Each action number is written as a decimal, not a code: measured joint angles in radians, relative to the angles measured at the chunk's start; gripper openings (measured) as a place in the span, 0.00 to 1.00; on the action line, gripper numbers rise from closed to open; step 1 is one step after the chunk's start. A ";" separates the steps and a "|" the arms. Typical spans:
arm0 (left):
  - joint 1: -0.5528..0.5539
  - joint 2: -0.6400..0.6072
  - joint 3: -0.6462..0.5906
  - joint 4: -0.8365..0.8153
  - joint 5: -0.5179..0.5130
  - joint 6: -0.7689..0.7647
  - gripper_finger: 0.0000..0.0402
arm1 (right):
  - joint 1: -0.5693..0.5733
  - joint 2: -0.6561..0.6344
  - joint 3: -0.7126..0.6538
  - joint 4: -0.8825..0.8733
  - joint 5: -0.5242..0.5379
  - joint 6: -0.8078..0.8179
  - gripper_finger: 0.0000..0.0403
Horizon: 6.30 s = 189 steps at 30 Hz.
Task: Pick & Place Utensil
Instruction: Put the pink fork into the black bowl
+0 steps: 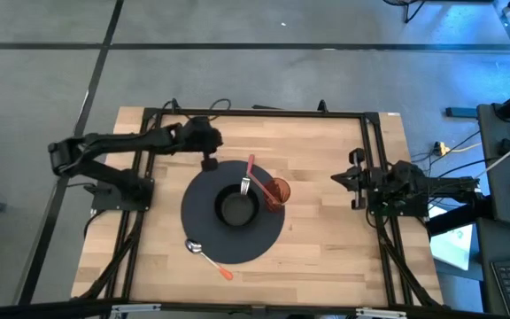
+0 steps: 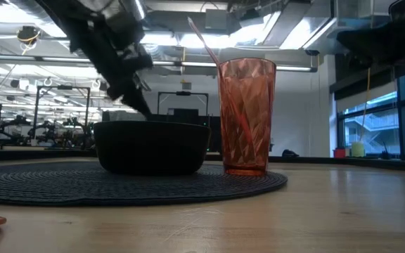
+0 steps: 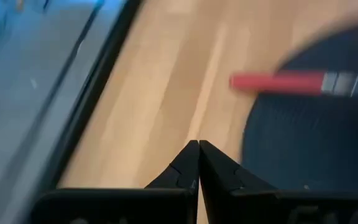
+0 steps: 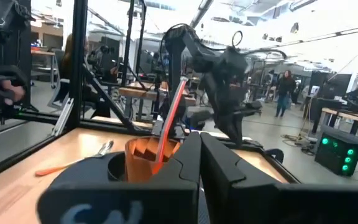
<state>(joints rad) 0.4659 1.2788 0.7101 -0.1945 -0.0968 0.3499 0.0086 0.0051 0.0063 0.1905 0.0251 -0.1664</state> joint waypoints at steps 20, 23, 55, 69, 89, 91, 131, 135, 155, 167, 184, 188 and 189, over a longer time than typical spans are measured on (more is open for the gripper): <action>0.071 0.209 0.007 0.408 0.296 0.828 0.43 | 0.000 0.000 0.000 0.053 0.009 -0.052 0.02; 0.115 0.208 0.022 0.409 0.387 0.815 0.43 | 0.000 0.000 0.000 0.061 0.009 -0.073 0.02; 0.099 0.330 0.092 0.311 0.686 0.873 0.42 | 0.000 0.000 0.000 0.164 0.045 -0.046 0.02; 0.248 0.236 0.029 0.274 0.949 0.470 0.15 | 0.000 0.125 0.118 0.016 0.373 0.086 0.01; 0.119 0.158 -0.094 0.305 1.140 0.277 0.00 | -0.467 0.955 1.043 -0.643 0.082 -0.001 0.00; 0.114 0.158 -0.094 0.314 1.136 0.262 0.00 | -0.533 1.066 1.149 -0.716 0.021 -0.023 0.00; 0.044 0.158 -0.128 0.410 1.077 -0.004 0.01 | -0.904 2.137 1.822 -0.727 -0.309 -0.984 0.25; 0.031 0.158 -0.128 0.410 1.062 -0.008 0.01 | -0.904 2.145 1.822 -0.820 -0.392 -1.062 0.29; 0.076 0.158 -0.128 0.610 0.963 -0.204 0.01 | -0.788 2.149 1.821 -1.163 -0.725 -1.521 0.30; 0.097 0.158 -0.128 0.565 0.729 -0.268 0.01 | -0.698 2.208 1.820 -1.174 -0.675 -1.521 0.30; 0.112 0.158 -0.128 0.484 0.697 -0.311 0.01 | -0.618 2.244 1.820 -1.101 -0.693 -1.503 0.30; 0.112 0.158 -0.128 0.482 0.698 -0.311 0.01 | -0.609 2.260 1.820 -1.099 -0.684 -1.513 0.30; 0.111 0.158 -0.128 0.482 0.698 -0.312 0.01 | -0.606 2.261 1.820 -1.097 -0.687 -1.514 0.30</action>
<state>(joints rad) 0.5774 1.4372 0.5819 0.2874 0.6010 0.0384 -0.5977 2.2659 1.8267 -0.9068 -0.6624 -1.6800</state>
